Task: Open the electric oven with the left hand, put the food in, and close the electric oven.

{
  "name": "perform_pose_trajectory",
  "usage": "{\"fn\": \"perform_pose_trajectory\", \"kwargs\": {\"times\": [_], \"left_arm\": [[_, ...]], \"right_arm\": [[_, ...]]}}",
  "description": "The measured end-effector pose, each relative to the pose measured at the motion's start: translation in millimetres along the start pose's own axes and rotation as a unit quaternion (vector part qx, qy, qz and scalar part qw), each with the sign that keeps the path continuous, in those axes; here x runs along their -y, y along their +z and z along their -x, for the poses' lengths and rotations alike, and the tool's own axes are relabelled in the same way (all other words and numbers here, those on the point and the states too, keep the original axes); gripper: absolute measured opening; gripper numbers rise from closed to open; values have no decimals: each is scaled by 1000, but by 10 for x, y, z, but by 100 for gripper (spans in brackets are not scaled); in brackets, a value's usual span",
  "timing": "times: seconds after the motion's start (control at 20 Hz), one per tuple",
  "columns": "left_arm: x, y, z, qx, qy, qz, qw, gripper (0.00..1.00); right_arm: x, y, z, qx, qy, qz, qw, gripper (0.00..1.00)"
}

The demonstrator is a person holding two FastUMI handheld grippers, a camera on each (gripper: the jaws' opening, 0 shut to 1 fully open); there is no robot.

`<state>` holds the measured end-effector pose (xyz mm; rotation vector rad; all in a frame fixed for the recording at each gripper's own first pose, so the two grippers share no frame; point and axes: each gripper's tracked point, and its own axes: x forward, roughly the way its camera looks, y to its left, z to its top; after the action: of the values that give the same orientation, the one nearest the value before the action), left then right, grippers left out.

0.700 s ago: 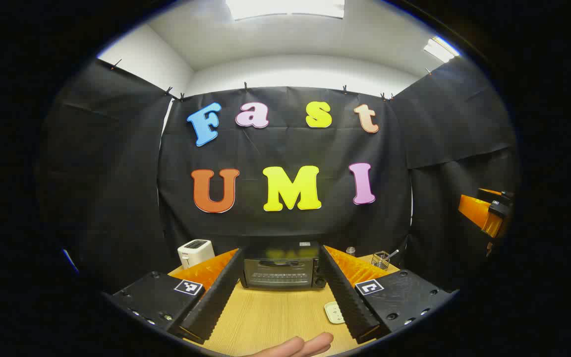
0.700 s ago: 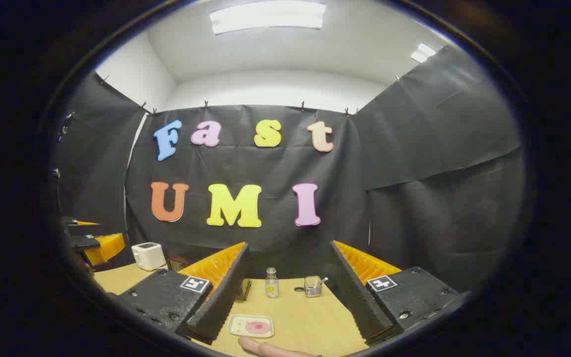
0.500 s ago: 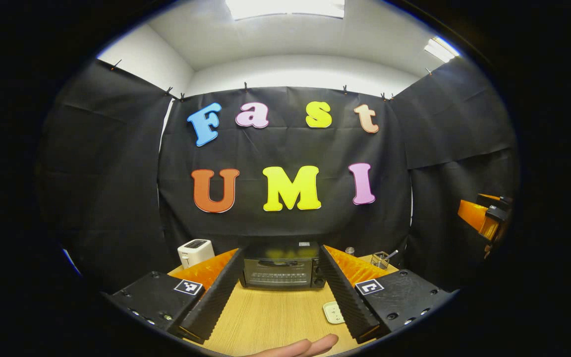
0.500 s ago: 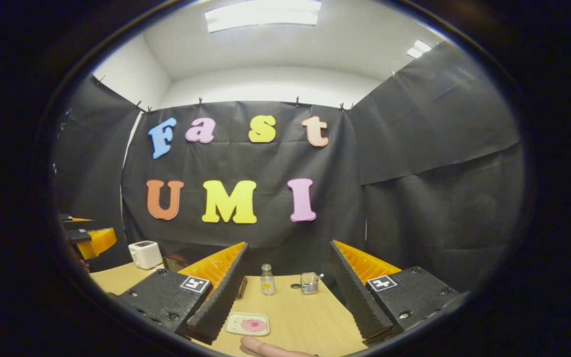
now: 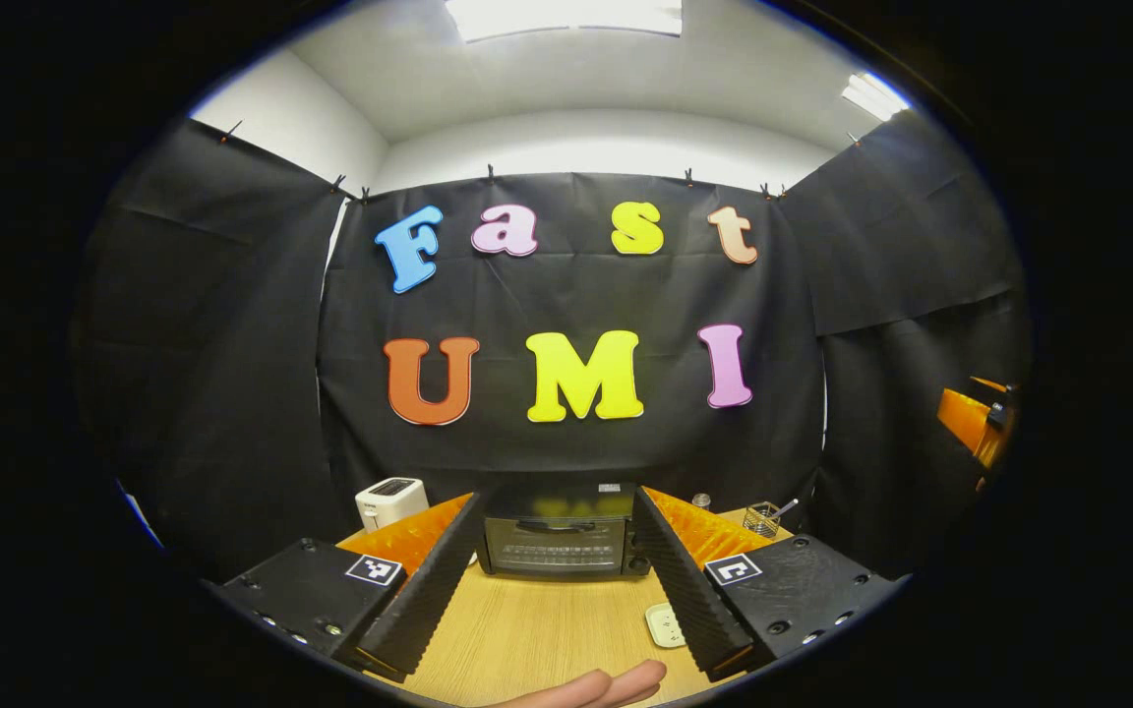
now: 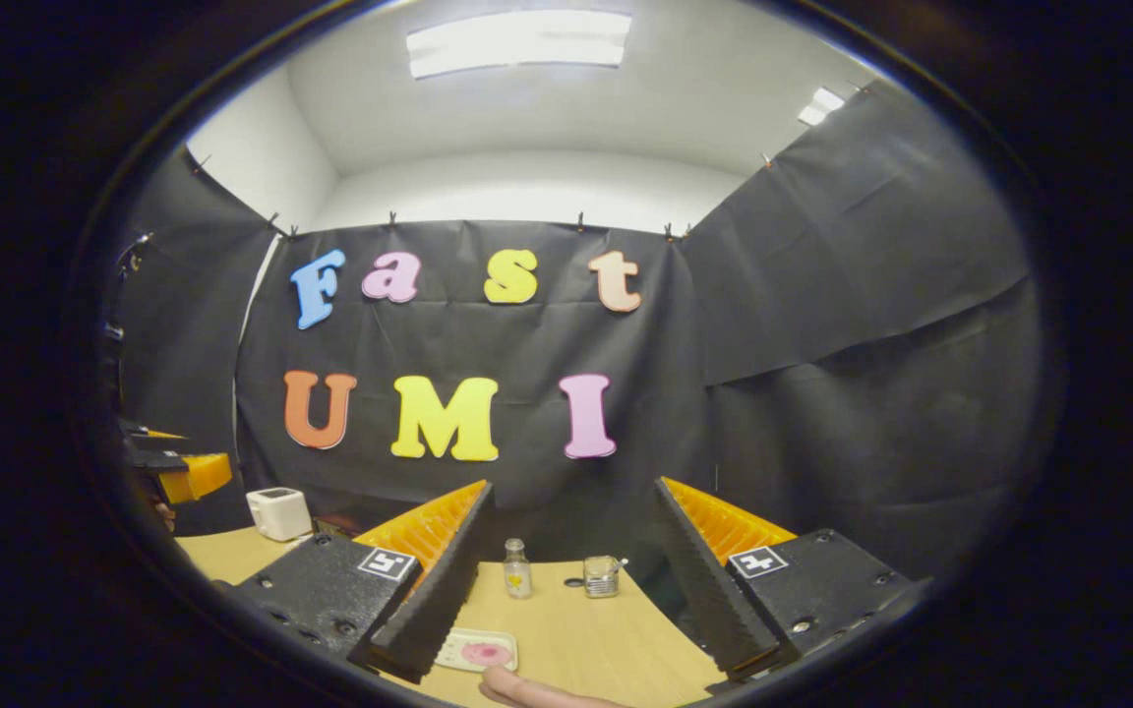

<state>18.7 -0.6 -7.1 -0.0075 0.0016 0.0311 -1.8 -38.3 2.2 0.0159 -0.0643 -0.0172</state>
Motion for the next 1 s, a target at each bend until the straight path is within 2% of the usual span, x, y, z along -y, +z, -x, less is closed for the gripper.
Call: {"fn": "perform_pose_trajectory", "kwargs": {"times": [0.15, 0.2, 0.3, 0.55, 1.0], "left_arm": [[-39, -117, -184, -12, 2, 12, 1000, 86], [-57, -160, -264, -16, 3, 17, 1000, 96], [-118, -253, -453, -26, 10, 20, 999, 96], [-110, -496, -1070, -39, -1, 36, 999, 96], [-235, -1109, -2583, -56, -7, 47, 997, 96]], "right_arm": [[39, -4, -31, 11, -1, 0, 1000, 96], [40, -38, -32, 10, -1, 0, 1000, 96], [40, -107, -80, 7, 3, -2, 1000, 96], [73, -381, -315, -14, 5, 7, 1000, 97], [-6, -778, -795, -58, 21, -9, 998, 100]]}}
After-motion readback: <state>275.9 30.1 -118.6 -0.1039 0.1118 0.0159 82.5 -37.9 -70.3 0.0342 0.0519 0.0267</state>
